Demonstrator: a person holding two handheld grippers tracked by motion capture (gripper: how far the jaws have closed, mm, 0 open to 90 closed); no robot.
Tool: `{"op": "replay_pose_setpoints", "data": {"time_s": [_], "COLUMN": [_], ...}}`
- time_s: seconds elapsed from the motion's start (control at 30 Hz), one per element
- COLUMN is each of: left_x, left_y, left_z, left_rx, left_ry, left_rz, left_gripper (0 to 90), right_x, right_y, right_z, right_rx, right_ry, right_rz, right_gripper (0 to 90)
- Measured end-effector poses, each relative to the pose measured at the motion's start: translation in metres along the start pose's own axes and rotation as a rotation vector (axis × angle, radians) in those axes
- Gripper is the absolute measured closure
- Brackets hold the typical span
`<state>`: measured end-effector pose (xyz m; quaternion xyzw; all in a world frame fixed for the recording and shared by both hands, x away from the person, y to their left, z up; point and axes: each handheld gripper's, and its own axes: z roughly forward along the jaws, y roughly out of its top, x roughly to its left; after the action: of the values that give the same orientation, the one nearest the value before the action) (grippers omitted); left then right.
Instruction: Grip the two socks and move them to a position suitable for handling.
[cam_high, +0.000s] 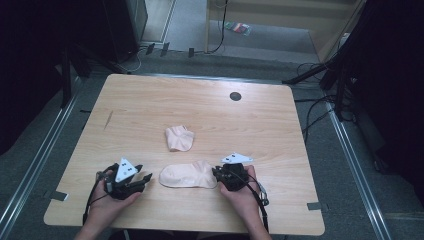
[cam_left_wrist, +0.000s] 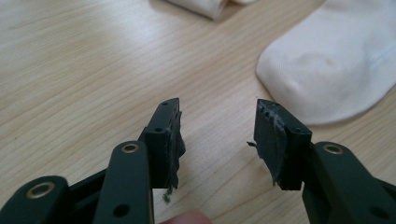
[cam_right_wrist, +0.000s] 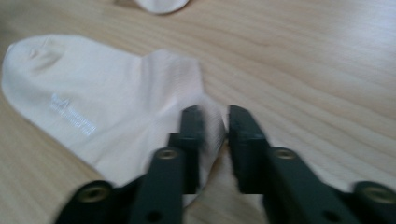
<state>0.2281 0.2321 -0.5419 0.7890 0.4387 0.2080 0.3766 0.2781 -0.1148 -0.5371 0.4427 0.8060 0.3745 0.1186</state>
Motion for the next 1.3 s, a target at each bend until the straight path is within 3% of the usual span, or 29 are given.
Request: {"op": "replay_pose_setpoints", "data": {"time_s": [0.03, 0.1, 0.17, 0.3, 0.33, 0.37, 0.4, 0.43, 0.47, 0.5, 0.6, 0.8, 0.9, 1.07, 1.13, 1.17, 1.2, 1.27, 1.3], "left_x": [0.010, 0.016, 0.011, -0.015, -0.022, -0.022, -0.029, -0.036, -0.036, -0.039, -0.041, -0.035, -0.034, -0.035, -0.035, -0.034, -0.034, -0.030, -0.021], "left_y": [0.001, 0.002, 0.006, 0.015, 0.016, 0.016, 0.017, 0.017, 0.017, 0.016, 0.014, 0.012, 0.010, 0.006, 0.005, 0.004, 0.005, 0.007, 0.010], "left_z": [-0.005, -0.006, -0.002, 0.013, 0.017, 0.017, 0.021, 0.026, 0.026, 0.029, 0.033, 0.030, 0.026, 0.019, 0.019, 0.019, 0.018, 0.013, 0.008], "left_rx": [-0.046, -0.100, -0.132, -0.121, -0.101, -0.101, -0.076, -0.037, -0.037, -0.011, 0.027, 0.043, 0.061, 0.068, 0.058, 0.040, 0.018, -0.050, -0.135], "left_ry": [-0.051, -0.116, -0.144, -0.191, -0.190, -0.190, -0.188, -0.175, -0.175, -0.157, -0.140, -0.158, -0.151, -0.178, -0.201, -0.214, -0.211, -0.213, -0.208], "left_rz": [-0.098, -0.218, -0.257, -0.196, -0.166, -0.166, -0.132, -0.089, -0.089, -0.062, -0.039, -0.056, -0.070, -0.096, -0.111, -0.121, -0.122, -0.126, -0.156], "left_gripper": [51.4, 52.7, 54.5, 64.3, 67.6, 71.0, 71.0, 77.4, 79.0, 80.8, 83.8, 90.0, 90.0, 90.0, 80.6, 70.1, 70.1, 62.2, 53.8], "right_x": [-0.003, -0.006, -0.006, -0.003, -0.002, -0.002, -0.001, 0.003, 0.003, 0.005, 0.005, 0.002, 0.000, 0.000, 0.000, 0.002, 0.002, 0.004, 0.004], "right_y": [0.001, 0.002, 0.001, -0.002, -0.004, -0.004, -0.005, -0.007, -0.007, -0.008, -0.009, -0.012, -0.017, -0.021, -0.021, -0.021, -0.021, -0.019, -0.016], "right_z": [-0.003, -0.010, -0.016, -0.009, -0.005, -0.005, -0.002, 0.004, 0.004, 0.005, 0.004, -0.005, -0.016, -0.026, -0.024, -0.020, -0.020, -0.022, -0.025], "right_rx": [-0.027, -0.065, -0.101, -0.095, -0.083, -0.083, -0.071, -0.045, -0.045, -0.037, -0.030, -0.006, 0.009, 0.021, 0.025, 0.015, 0.015, -0.028, -0.063], "right_ry": [-0.008, 0.007, 0.007, -0.012, -0.008, -0.008, -0.010, -0.029, -0.029, -0.031, -0.033, -0.021, 0.020, 0.048, 0.046, 0.048, 0.048, 0.058, 0.046], "right_rz": [0.030, 0.052, 0.066, 0.069, 0.066, 0.066, 0.056, 0.036, 0.036, 0.027, 0.025, 0.058, 0.106, 0.099, 0.088, 0.071, 0.071, 0.059, 0.048], "right_gripper": [61.9, 59.1, 58.4, 59.1, 59.7, 59.7, 60.8, 68.5, 68.5, 80.5, 84.3, 85.7, 85.9, 85.8, 84.8, 70.8, 70.8, 56.5, 53.5]}}
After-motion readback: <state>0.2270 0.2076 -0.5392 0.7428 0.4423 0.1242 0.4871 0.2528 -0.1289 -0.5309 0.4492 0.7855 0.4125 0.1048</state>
